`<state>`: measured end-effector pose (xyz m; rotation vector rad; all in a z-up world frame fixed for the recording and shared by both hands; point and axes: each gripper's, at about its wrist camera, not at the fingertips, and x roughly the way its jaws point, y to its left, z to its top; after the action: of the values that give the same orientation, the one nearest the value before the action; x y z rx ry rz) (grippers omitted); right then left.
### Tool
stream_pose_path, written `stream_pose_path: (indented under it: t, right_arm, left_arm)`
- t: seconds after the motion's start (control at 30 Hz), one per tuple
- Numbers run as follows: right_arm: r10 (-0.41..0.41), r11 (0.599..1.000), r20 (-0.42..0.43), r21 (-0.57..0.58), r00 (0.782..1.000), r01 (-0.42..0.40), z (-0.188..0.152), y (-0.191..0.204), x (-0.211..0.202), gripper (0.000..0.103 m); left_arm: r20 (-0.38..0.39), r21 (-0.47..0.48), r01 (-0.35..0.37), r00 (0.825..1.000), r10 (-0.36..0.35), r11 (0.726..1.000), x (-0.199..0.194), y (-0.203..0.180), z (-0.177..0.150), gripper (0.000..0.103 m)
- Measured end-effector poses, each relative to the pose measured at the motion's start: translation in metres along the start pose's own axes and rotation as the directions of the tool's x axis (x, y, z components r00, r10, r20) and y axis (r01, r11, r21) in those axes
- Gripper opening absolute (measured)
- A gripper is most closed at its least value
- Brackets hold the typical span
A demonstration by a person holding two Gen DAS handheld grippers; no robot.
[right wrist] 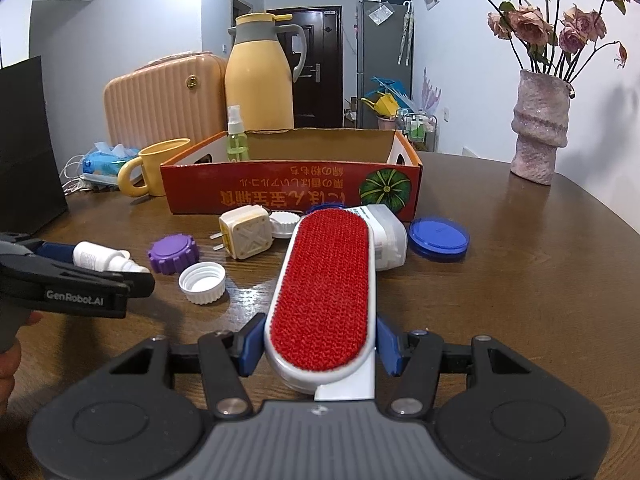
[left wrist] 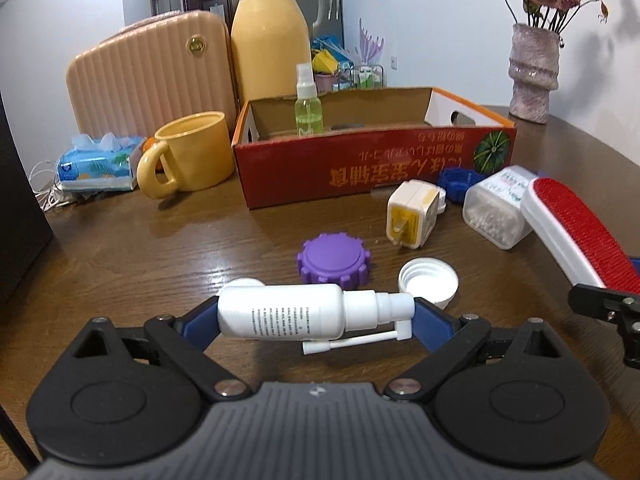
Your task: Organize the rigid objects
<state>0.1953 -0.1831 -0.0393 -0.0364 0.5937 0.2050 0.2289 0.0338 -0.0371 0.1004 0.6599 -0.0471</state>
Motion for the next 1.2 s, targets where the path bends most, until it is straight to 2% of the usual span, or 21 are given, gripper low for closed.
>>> stream_pose_path:
  t: [0.47, 0.8, 1.2]
  right_arm:
    - [0.014, 1.000, 0.030, -0.011, 0.999, -0.013, 0.020, -0.005, 0.002, 0.056]
    - [0.025, 0.999, 0.048, -0.024, 0.999, -0.024, 0.036, -0.004, 0.011, 0.056]
    - [0.035, 0.999, 0.063, -0.039, 0.997, -0.033, 0.058, -0.001, 0.027, 0.056]
  left_arm:
    - [0.075, -0.055, 0.000, 0.997, 0.004, 0.998, -0.015, -0.011, 0.027, 0.099]
    - [0.102, -0.086, -0.001, 0.995, 0.010, 0.996, -0.010, -0.019, 0.046, 0.099]
    - [0.132, -0.120, -0.033, 0.990, 0.049, 0.992, 0.001, -0.021, 0.071, 0.099]
